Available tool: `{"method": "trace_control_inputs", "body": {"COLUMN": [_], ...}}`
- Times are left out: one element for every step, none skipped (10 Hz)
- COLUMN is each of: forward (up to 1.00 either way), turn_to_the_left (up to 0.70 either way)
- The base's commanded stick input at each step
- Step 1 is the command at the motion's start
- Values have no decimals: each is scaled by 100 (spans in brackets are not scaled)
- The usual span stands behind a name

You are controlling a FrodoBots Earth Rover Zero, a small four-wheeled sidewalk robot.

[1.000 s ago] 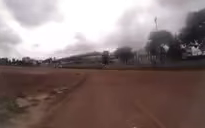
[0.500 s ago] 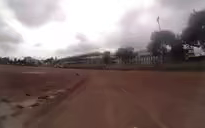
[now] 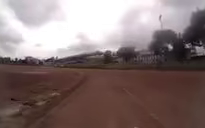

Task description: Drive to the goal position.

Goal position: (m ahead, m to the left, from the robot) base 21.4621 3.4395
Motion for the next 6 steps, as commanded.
{"method": "trace_control_inputs", "body": {"forward": [100, 100, 100, 100, 100, 100], "turn_to_the_left": [0, 0, 0, 0, 0, 0]}}
